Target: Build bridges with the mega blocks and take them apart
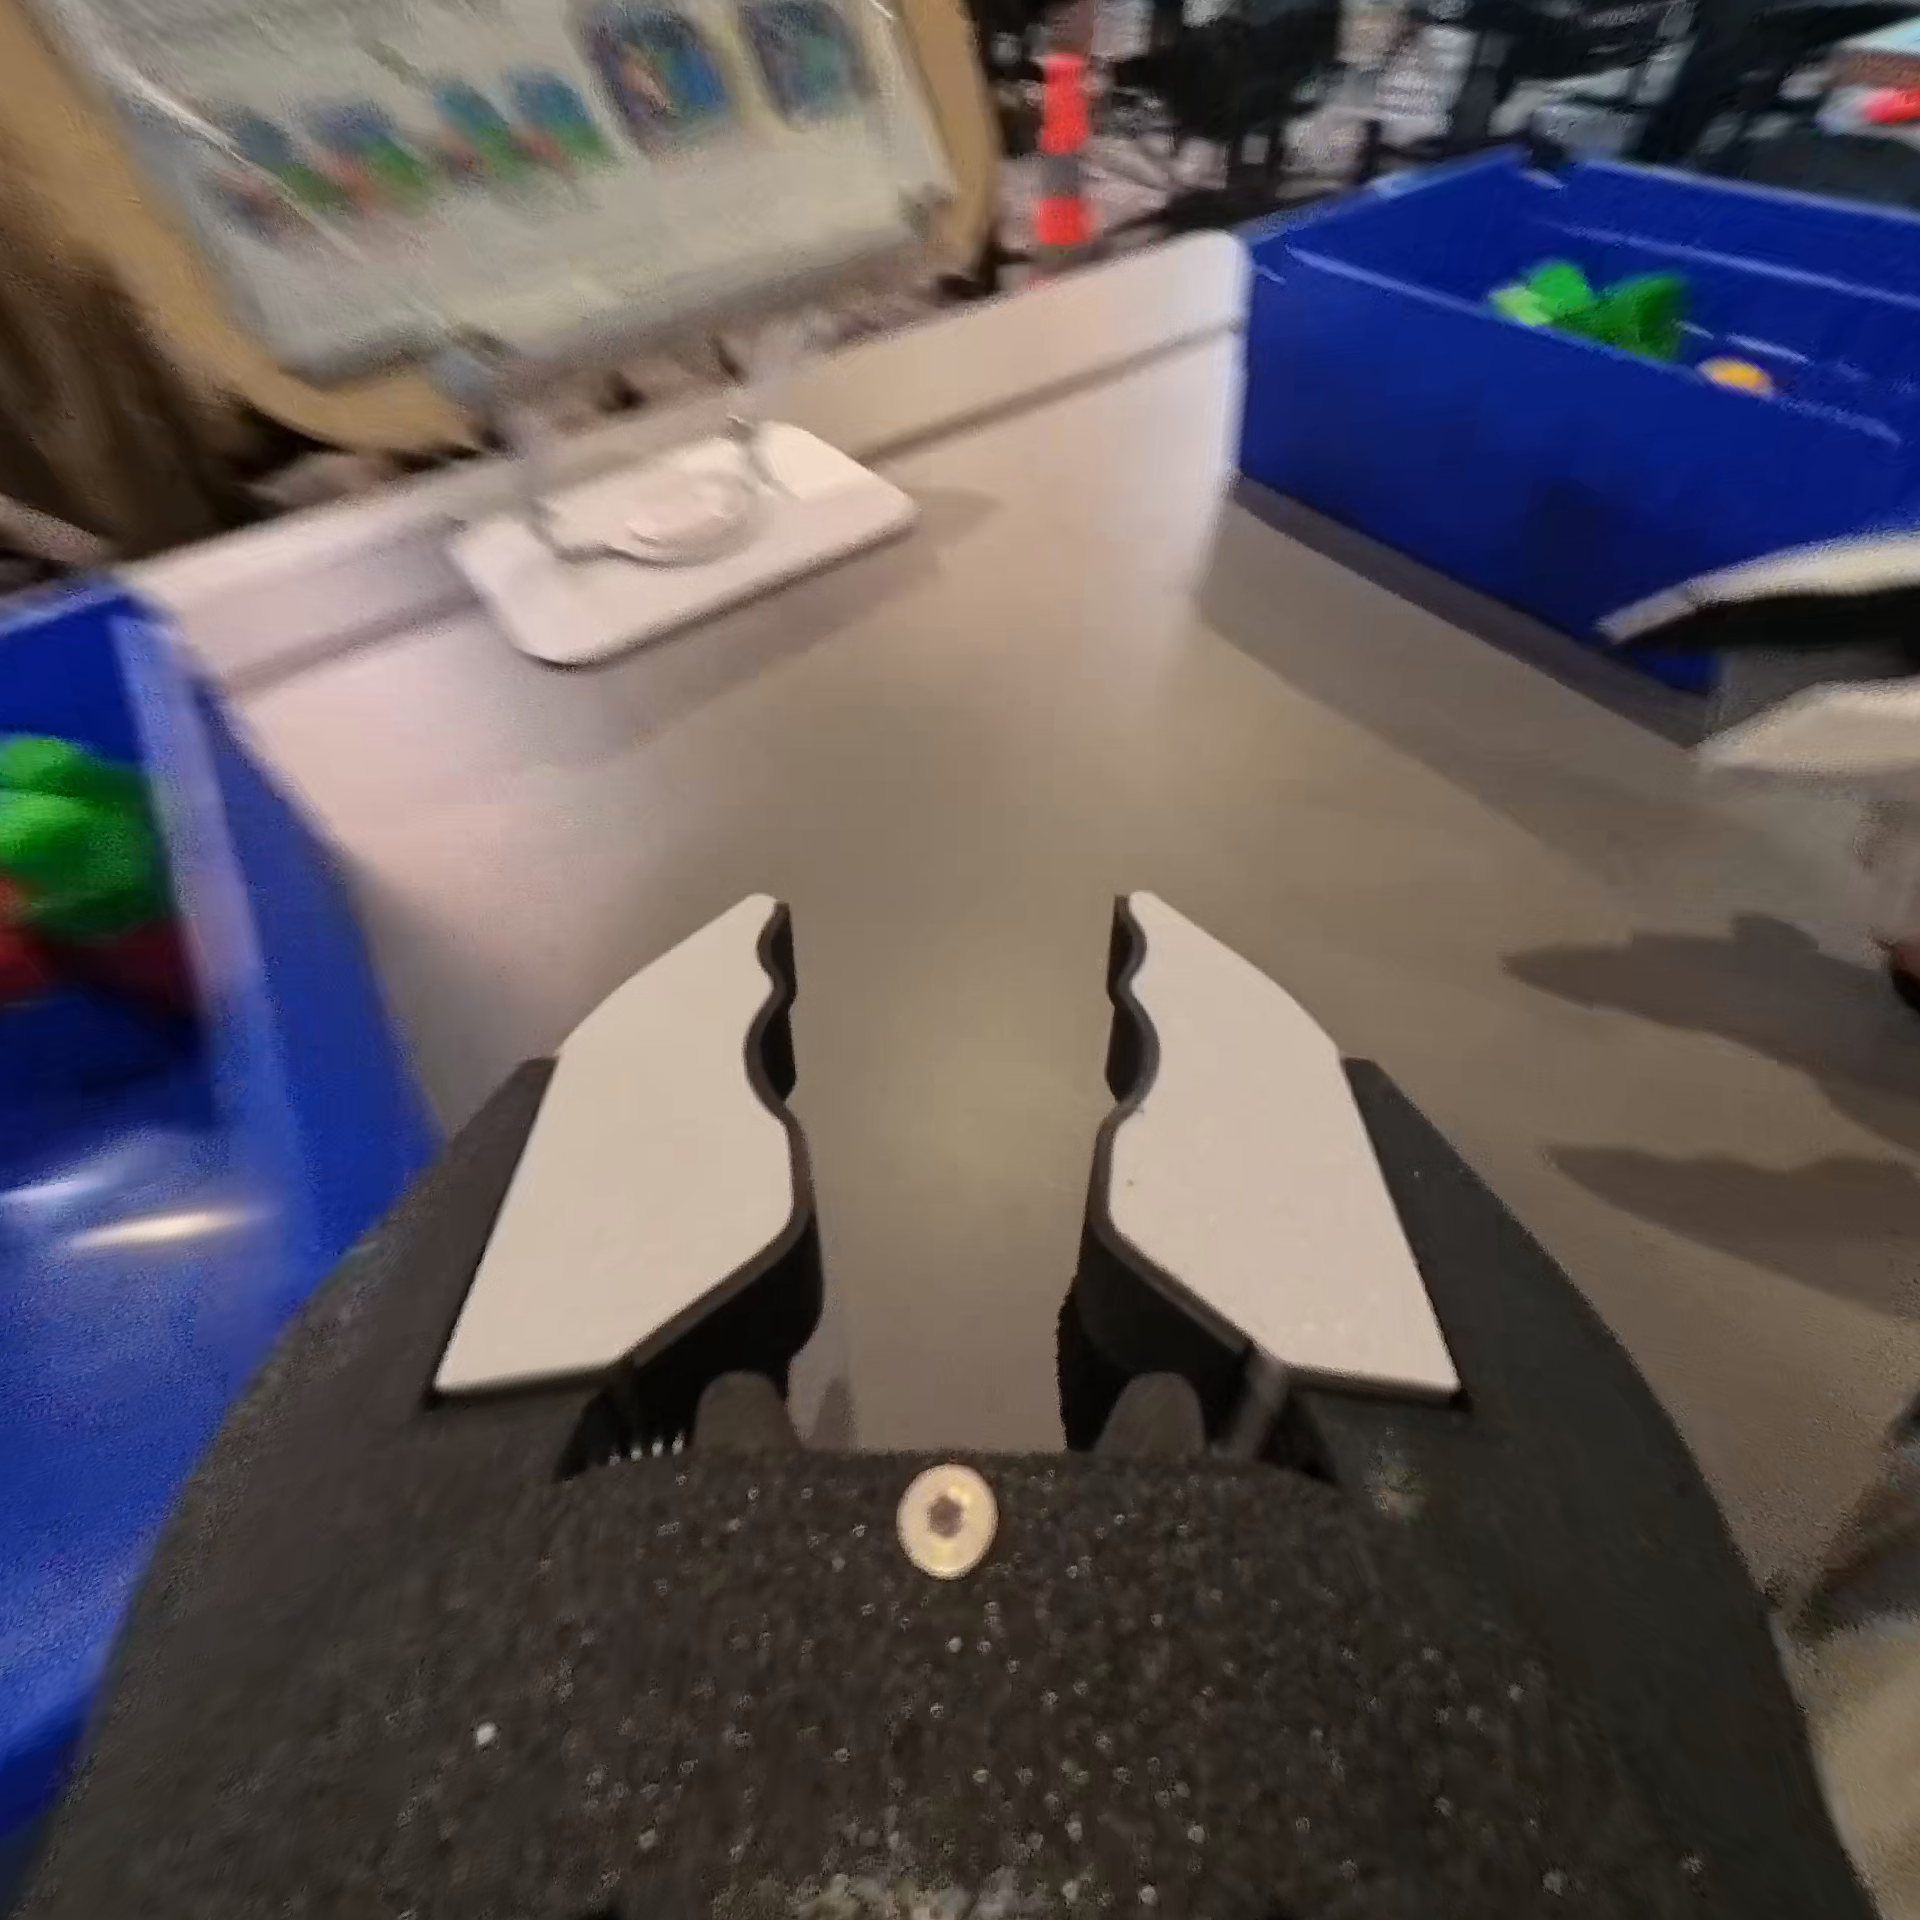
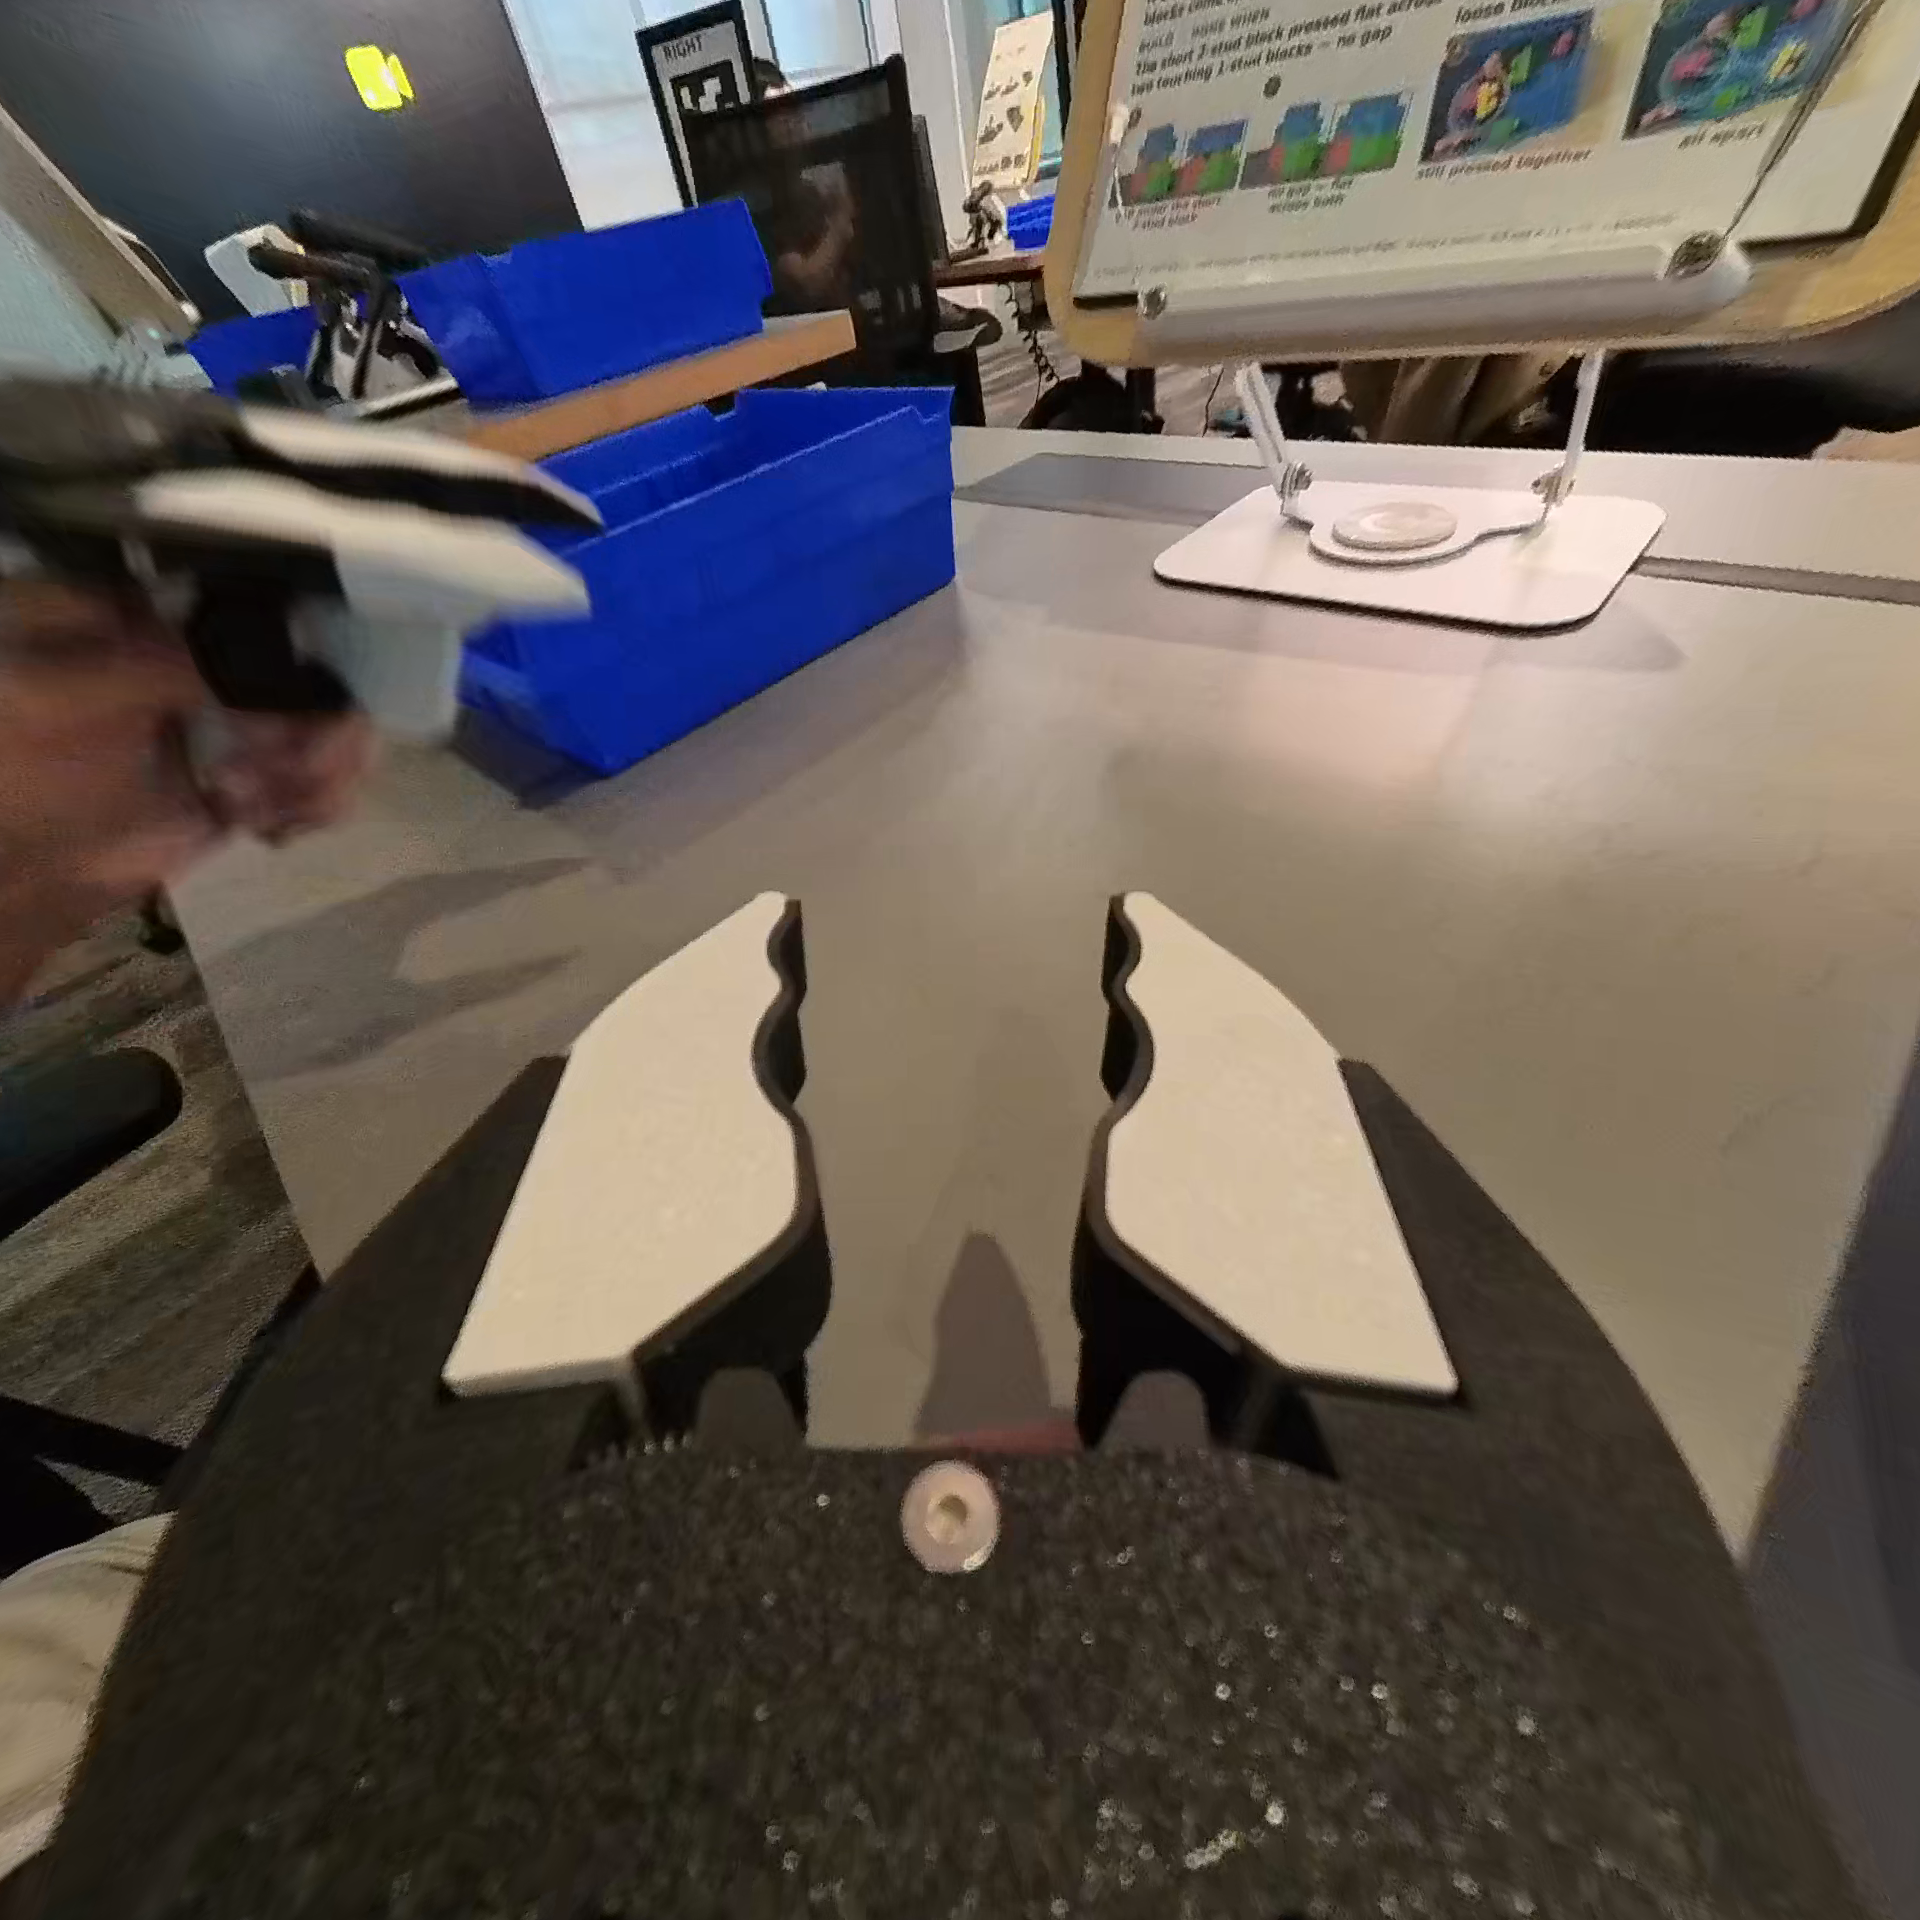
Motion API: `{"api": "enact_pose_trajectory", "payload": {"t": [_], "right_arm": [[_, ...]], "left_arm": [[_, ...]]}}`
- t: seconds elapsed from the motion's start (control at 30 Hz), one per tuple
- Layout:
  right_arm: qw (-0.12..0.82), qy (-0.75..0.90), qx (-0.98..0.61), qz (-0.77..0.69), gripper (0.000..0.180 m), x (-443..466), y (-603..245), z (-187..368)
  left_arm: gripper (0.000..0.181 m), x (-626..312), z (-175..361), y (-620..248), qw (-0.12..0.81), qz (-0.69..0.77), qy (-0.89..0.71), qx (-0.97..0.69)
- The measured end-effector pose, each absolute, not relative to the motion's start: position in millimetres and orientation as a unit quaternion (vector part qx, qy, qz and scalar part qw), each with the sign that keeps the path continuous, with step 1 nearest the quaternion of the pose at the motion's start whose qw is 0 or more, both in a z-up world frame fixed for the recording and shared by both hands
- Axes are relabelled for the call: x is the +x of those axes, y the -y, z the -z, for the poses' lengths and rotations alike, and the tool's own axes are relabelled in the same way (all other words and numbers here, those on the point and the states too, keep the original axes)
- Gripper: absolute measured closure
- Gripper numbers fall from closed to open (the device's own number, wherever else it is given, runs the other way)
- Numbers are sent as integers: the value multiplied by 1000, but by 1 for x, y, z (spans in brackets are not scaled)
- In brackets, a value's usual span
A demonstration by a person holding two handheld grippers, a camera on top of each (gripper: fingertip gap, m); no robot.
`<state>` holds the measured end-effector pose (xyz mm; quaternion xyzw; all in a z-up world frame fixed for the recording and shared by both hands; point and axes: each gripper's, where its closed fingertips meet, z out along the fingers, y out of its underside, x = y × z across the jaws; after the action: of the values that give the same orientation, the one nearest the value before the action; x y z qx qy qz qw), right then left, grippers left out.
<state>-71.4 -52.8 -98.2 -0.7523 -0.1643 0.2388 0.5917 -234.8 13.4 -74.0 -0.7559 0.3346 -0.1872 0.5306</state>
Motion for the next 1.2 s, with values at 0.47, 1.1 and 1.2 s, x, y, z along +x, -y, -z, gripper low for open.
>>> {"api": "enact_pose_trajectory", "payload": {"t": [0.47,1.1,1.2], "right_arm": [[580,185,-751,-255,127,-80,54,99],[554,174,-769,-269,128,-76,53,112],[558,169,-767,-270,129,-73,54,109]], "left_arm": [[127,-418,90,-253,297,16,-174,-939],[146,-411,153,-266,210,35,-213,-954],[146,-413,127,-257,249,46,-221,-942]]}}
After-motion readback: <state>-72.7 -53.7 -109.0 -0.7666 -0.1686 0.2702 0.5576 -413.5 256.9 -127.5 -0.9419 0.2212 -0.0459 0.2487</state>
